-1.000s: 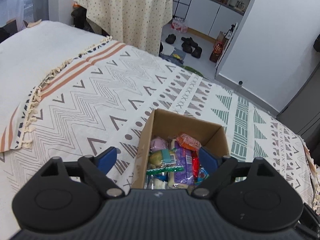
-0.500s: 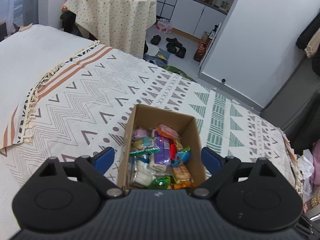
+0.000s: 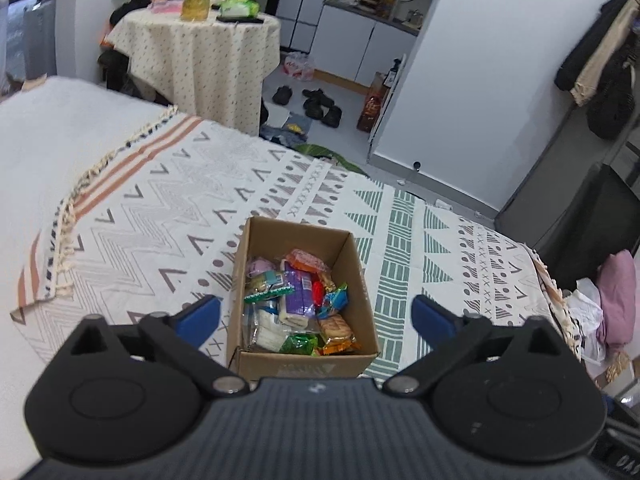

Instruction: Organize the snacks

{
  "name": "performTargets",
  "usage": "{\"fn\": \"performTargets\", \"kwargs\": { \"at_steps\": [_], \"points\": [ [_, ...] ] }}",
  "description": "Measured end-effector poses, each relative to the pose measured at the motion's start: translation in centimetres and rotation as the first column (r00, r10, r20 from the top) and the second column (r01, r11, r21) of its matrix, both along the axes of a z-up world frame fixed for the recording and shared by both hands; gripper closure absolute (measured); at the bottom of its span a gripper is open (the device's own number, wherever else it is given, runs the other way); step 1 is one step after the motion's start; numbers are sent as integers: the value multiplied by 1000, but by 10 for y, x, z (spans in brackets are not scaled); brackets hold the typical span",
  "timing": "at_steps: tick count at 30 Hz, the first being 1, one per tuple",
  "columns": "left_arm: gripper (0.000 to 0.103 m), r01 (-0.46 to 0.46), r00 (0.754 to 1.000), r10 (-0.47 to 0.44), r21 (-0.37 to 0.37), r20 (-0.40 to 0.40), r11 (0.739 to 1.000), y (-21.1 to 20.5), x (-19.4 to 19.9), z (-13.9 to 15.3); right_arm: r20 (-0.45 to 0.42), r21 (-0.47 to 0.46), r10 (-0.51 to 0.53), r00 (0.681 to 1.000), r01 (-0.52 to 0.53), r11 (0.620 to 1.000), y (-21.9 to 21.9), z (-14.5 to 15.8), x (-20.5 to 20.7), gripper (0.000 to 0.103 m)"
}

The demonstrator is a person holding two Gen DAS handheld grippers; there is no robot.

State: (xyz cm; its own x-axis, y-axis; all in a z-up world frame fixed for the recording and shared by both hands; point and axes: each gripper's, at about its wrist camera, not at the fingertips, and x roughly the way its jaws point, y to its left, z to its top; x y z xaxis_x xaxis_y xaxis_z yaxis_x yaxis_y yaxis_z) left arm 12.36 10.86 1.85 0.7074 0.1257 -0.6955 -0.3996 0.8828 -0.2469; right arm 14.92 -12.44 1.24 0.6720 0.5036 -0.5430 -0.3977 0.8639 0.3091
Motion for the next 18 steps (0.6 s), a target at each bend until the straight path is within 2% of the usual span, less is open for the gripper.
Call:
{"fn": "performTargets", "kwargs": {
  "at_steps": [1,6,11,18],
  "points": [
    [0,12,1000,-12,7,5,1000,-2,-3,3,2,-1,-11,1000,11,1000,-2,3,-3,0],
    [0,79,996,-80,27,47,997,-12,-20,18,26,-35,-68,997,69,997,-10,18,-20,0],
    [0,100,991,-104,46,82,994,-18,-42,30,27,-51,-131,991,133,990,-18,25,-37,0],
    [0,139,984,-141,20,109,990,-19,-71,42,62,-48,-150,987,153,987,-19,35,-68,0]
  ]
}}
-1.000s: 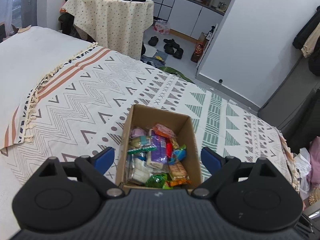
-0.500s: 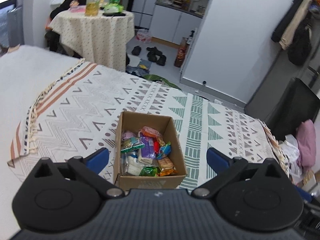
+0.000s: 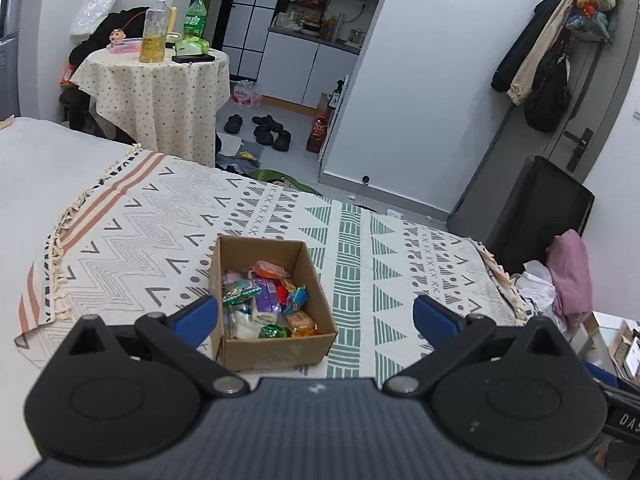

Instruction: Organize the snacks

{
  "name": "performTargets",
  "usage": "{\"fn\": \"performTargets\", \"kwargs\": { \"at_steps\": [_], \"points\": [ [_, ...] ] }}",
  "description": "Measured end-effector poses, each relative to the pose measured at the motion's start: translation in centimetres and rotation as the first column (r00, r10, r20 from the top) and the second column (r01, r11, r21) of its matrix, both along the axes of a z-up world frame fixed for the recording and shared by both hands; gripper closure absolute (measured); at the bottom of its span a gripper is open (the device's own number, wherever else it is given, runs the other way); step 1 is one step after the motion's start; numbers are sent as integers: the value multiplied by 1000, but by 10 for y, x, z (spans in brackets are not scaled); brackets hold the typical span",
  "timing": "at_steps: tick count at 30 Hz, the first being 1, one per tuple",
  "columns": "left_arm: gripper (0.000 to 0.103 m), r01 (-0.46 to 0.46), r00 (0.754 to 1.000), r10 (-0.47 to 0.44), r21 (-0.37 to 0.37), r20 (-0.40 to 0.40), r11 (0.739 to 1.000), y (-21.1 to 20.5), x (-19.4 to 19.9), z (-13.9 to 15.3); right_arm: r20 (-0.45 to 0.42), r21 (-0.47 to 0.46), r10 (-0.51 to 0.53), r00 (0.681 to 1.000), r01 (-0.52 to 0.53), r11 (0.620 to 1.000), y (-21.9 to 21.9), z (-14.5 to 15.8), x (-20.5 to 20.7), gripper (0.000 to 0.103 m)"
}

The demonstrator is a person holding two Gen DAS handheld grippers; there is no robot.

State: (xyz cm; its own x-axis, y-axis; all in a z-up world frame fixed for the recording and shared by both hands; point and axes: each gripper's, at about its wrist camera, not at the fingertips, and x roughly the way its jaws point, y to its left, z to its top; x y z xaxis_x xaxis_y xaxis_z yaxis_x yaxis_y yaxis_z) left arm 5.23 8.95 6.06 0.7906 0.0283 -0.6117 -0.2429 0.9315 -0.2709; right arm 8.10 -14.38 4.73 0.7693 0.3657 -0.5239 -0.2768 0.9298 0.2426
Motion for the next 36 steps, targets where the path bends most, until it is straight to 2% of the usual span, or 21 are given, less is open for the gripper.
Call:
{"fn": "performTargets", "kwargs": {
  "at_steps": [4,13,21,28,36],
  "points": [
    [0,33,999,-33,8,7,999,-1,-16,8,9,2,1,1000,-1,1000,0,7,-19,0],
    [0,121,992,-123,76,30,990,-7,-58,19,51,-24,-22,998,23,999,-6,18,-60,0],
    [0,135,990,-141,144,30,980,-4,-89,19,71,-70,-14,997,19,997,-5,17,-89,0],
    [0,152,988,-155,202,0,968,-5,-102,12,45,-61,-31,999,34,998,-7,6,-100,0],
    [0,158,987,-158,220,-15,963,-7,-107,12,28,-54,-31,999,33,998,-6,4,-100,0]
  ]
}}
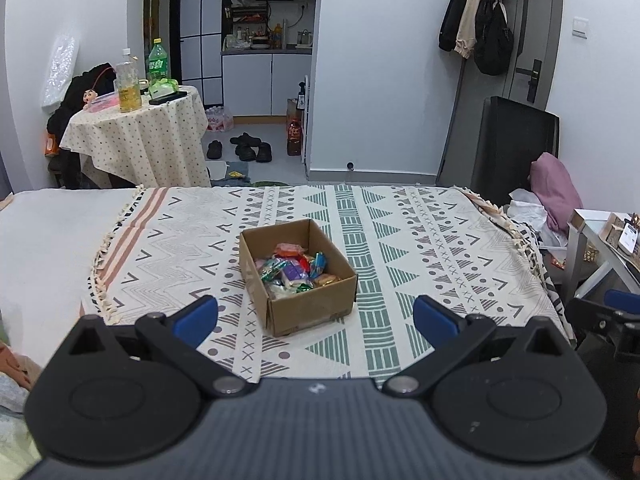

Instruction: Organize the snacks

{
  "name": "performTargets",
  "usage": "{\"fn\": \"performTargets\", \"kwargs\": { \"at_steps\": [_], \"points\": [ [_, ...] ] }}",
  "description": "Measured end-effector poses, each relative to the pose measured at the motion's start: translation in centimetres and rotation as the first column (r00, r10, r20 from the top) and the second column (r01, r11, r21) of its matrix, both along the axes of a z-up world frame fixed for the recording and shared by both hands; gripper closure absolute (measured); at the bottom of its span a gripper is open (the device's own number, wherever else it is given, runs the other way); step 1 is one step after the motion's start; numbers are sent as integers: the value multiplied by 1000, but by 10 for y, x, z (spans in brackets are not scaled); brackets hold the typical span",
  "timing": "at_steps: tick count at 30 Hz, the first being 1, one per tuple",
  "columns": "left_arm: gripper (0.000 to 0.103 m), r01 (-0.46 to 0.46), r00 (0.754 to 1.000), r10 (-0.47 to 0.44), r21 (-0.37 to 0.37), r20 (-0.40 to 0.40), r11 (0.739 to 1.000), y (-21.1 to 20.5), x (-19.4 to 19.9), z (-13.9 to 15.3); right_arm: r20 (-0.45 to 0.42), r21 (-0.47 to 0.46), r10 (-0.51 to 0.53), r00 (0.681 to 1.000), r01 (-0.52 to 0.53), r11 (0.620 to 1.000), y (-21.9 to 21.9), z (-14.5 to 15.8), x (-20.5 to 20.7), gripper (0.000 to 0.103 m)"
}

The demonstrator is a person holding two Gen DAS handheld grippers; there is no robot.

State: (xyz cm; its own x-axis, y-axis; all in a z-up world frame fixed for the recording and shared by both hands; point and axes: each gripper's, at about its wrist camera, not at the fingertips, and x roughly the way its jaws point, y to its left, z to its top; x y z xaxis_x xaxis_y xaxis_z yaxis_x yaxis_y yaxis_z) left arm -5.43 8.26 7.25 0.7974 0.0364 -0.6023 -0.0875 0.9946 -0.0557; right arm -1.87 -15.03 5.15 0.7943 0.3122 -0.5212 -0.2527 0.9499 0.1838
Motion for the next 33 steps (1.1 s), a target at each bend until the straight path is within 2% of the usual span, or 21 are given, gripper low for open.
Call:
{"fn": "performTargets", "kwargs": {
  "at_steps": [14,33],
  "points": [
    [0,23,1000,-23,8,5,1000,-10,0,2,4,1,-34,999,34,999,-7,4,1,0],
    [0,25,1000,-25,11,6,1000,-9,0,-1,1,-20,-20,1000,20,1000,-3,3,1,0]
  ]
}}
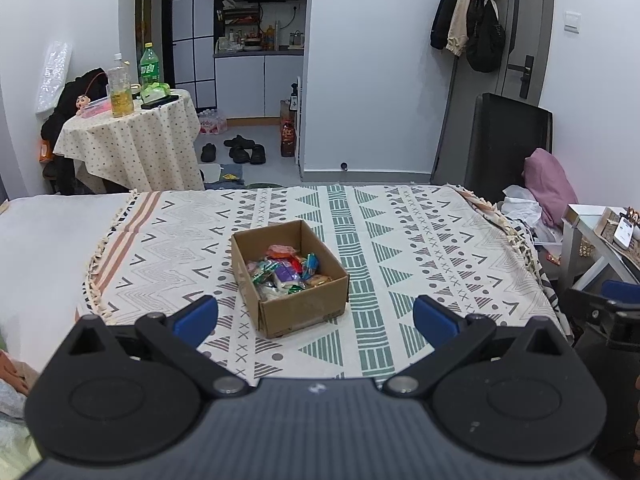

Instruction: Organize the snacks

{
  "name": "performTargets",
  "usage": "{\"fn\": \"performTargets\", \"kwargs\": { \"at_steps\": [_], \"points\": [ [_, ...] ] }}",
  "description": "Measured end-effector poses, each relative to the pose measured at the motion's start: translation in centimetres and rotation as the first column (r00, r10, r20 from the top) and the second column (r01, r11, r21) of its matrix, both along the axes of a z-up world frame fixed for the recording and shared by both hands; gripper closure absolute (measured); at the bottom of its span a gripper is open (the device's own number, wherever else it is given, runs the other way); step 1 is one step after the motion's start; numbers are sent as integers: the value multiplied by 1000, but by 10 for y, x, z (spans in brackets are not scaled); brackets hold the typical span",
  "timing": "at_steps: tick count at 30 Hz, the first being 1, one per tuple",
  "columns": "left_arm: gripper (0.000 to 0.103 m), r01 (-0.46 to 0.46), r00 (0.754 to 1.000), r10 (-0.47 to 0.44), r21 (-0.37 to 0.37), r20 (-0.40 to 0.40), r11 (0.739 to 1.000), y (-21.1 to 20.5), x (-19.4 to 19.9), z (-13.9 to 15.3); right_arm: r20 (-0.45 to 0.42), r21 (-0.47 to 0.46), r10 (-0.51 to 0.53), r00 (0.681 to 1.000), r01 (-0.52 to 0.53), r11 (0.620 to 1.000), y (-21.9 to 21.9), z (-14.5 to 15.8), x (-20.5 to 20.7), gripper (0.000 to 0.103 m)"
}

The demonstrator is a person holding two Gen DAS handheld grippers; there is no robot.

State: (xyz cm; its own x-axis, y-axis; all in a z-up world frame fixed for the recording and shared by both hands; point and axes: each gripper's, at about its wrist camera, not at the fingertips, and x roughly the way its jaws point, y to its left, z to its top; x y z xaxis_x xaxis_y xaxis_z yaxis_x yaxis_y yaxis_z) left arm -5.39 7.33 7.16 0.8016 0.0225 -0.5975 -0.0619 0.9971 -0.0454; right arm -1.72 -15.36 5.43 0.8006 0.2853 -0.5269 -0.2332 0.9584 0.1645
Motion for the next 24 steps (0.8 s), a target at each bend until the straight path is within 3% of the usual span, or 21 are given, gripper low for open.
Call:
{"fn": "performTargets", "kwargs": {
  "at_steps": [24],
  "points": [
    [0,13,1000,-13,0,-6,1000,-4,1,-1,-5,-21,3,1000,-3,1000,3,0,-1,0]
  ]
}}
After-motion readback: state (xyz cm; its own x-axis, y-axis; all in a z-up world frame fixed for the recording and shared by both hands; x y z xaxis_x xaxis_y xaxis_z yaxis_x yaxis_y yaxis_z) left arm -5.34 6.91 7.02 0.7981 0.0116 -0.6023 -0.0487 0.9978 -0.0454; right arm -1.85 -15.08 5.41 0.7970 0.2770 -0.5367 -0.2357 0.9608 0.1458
